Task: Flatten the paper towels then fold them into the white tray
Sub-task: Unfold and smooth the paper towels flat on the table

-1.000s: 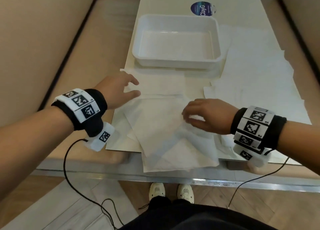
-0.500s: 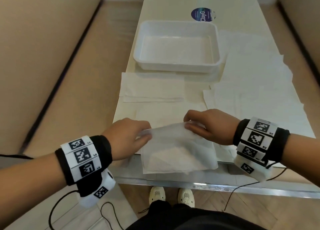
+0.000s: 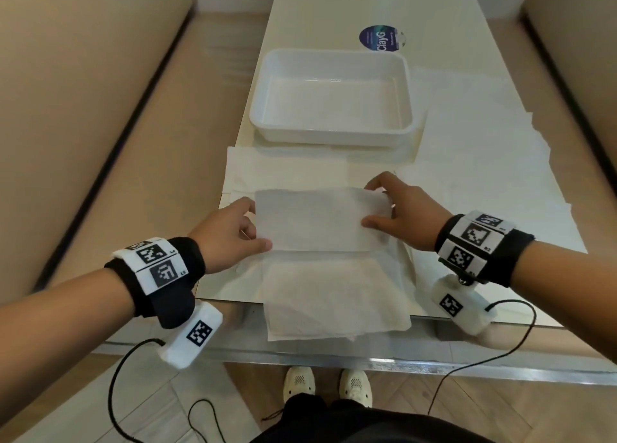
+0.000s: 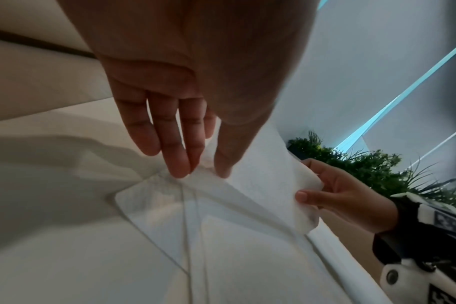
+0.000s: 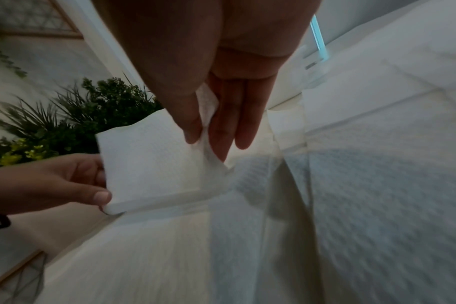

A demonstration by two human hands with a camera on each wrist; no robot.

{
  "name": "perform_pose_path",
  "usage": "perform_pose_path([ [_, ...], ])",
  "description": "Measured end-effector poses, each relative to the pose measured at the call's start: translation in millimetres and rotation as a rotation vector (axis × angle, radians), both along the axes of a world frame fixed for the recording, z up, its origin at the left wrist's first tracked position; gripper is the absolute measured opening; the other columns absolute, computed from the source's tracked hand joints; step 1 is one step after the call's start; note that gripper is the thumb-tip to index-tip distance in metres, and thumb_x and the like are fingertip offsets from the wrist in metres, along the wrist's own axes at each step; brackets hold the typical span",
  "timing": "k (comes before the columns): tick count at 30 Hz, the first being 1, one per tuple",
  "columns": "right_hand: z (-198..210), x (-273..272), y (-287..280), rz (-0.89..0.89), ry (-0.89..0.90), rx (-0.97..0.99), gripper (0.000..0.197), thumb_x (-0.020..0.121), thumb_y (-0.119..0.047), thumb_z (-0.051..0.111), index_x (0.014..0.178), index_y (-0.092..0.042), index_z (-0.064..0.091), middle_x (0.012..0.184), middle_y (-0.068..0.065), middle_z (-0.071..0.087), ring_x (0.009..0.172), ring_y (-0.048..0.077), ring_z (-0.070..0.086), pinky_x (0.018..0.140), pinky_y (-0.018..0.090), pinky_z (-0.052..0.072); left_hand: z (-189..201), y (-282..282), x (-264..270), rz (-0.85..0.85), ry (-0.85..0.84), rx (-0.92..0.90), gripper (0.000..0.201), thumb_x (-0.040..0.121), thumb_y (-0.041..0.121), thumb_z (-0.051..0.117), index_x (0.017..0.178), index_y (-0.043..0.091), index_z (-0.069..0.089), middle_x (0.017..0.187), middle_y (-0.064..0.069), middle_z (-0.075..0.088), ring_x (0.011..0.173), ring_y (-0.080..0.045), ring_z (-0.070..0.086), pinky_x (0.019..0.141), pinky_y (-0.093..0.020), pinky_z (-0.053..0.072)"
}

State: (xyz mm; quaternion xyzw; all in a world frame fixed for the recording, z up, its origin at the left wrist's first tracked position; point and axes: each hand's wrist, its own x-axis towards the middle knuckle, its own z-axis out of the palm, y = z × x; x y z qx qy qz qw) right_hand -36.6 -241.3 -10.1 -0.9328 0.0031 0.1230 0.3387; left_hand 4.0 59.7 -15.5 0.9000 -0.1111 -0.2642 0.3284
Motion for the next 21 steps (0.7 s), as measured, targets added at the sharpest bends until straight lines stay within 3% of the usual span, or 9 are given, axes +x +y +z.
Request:
perform_pose_path([
  [3,-7,3,6,0.015,0.035,-0.085,0.061,0.082,-0.03,0.071,0.13,-0.023,0.034,0.098,0.002,0.061,0.075,0.015,0.058,0.07,0.03,0.048,-3,-2,2,0.006,-0.024,0.03,0.043,0.082,0.025,0.075,0.114,0.023,0.047,0.076,-0.003,0.069,0.07,-0.016,0.062,0.066,-0.026,0.045],
  [6,-9,-3,15,0.097,-0.067,-0.233,0.077,0.079,-0.034,0.073,0.141,-0.022,0.028,0.133,0.003,0.046,0.112,0.022,0.051,0.093,0.036,0.046,-5,-4,0,-0.03,-0.009,0.076,0.048,0.08,0.025,0.075,0.117,0.024,0.044,0.075,-0.002,0.066,0.066,-0.014,0.058,0.065,-0.026,0.046],
  [8,-7,-9,27,0.227,-0.228,-0.353,0.072,0.08,-0.033,0.07,0.141,-0.019,0.035,0.145,0.004,0.036,0.13,0.026,0.036,0.105,0.04,0.035,-6,-5,-3,-0.041,-0.001,0.089,0.051,0.08,0.025,0.075,0.119,0.024,0.042,0.072,0.0,0.063,0.065,-0.014,0.056,0.066,-0.028,0.046],
  [10,-5,-12,40,0.36,-0.29,-0.414,0.055,0.087,-0.032,0.062,0.138,-0.022,0.044,0.148,0.002,0.036,0.137,0.026,0.029,0.109,0.04,0.028,-7,-6,-7,-0.056,-0.007,0.111,0.055,0.08,0.025,0.075,0.122,0.023,0.039,0.07,0.002,0.061,0.066,-0.015,0.057,0.067,-0.03,0.047],
  [14,-16,-14,58,0.429,-0.129,-0.438,0.051,0.098,-0.035,0.044,0.146,-0.026,0.031,0.153,-0.003,0.029,0.139,0.019,0.024,0.109,0.034,0.025,-6,-6,-10,-0.1,-0.024,0.178,0.065,0.077,0.028,0.078,0.126,0.02,0.036,0.075,0.002,0.065,0.071,-0.015,0.061,0.069,-0.033,0.05],
  [18,-22,-10,63,0.439,-0.068,-0.452,0.056,0.101,-0.037,0.035,0.152,-0.027,0.014,0.159,-0.004,0.014,0.145,0.02,0.014,0.113,0.035,0.02,2,-11,-12,-0.066,-0.137,0.247,0.083,0.068,0.045,0.082,0.131,0.022,0.033,0.097,0.007,0.056,0.087,-0.013,0.056,0.071,-0.028,0.045],
  [21,-22,-8,68,0.467,-0.019,-0.469,0.058,0.103,-0.04,0.028,0.153,-0.025,0.004,0.161,-0.004,0.002,0.148,0.019,0.002,0.117,0.034,0.01,7,-24,-14,-0.092,-0.395,0.235,0.078,0.077,0.05,0.072,0.137,0.019,0.035,0.123,0.002,0.043,0.117,-0.019,0.04,0.095,-0.031,0.038],
])
